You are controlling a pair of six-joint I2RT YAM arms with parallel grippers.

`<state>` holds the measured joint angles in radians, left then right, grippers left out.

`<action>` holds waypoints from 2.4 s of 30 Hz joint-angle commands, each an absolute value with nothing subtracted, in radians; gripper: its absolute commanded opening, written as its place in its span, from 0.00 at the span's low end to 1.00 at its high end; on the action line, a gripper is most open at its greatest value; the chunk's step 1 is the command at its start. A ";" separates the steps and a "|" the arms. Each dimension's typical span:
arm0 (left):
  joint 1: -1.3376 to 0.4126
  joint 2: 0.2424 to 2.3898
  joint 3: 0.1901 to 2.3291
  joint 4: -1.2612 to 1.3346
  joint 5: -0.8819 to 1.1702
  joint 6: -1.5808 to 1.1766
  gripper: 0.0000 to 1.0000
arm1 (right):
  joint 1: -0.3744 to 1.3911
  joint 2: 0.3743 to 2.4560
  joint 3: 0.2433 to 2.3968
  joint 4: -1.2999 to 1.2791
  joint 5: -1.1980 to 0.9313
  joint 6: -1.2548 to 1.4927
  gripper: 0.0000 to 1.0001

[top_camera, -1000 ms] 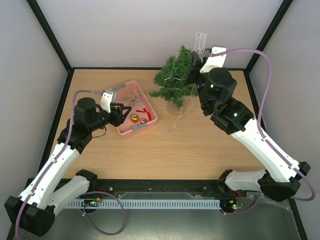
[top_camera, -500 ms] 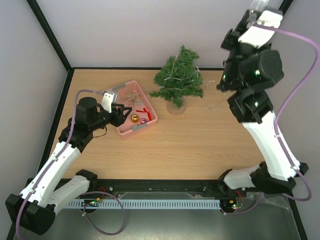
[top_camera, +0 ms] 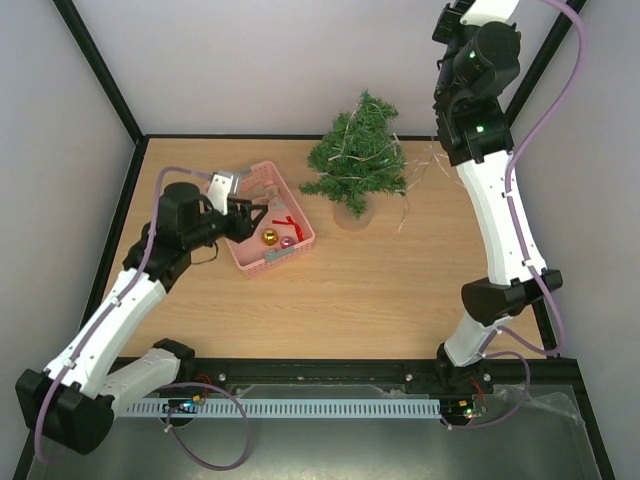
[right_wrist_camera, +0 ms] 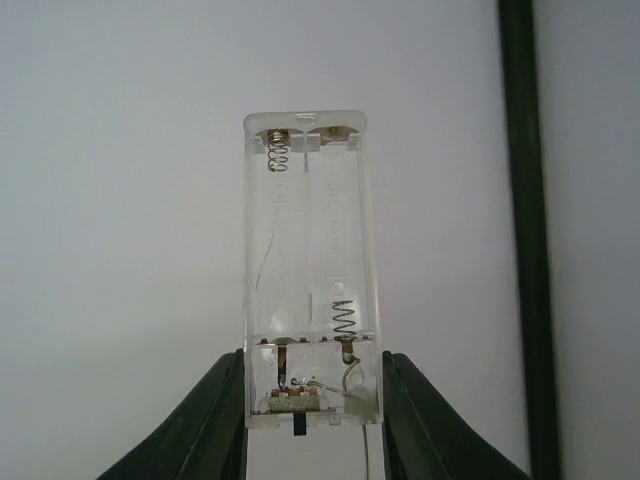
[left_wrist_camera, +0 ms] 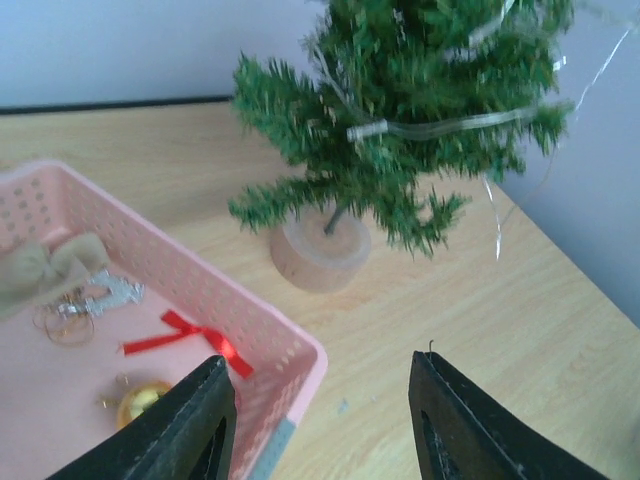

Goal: Decorate the small christmas tree
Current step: Wrap the decoration item around the Christmas tree.

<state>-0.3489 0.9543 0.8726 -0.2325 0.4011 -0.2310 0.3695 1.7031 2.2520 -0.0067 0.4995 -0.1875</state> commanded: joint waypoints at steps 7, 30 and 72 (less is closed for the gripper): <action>-0.314 1.249 1.336 -0.124 0.379 -0.248 0.49 | 0.289 1.819 2.268 -0.001 -0.023 -0.053 0.19; -0.192 1.790 1.919 0.375 0.696 -0.646 0.51 | 0.290 2.059 2.358 -0.092 -0.564 -0.240 0.19; -0.239 2.156 2.207 0.514 0.747 -0.944 0.31 | 0.442 2.020 2.341 -0.277 -0.470 -0.669 0.19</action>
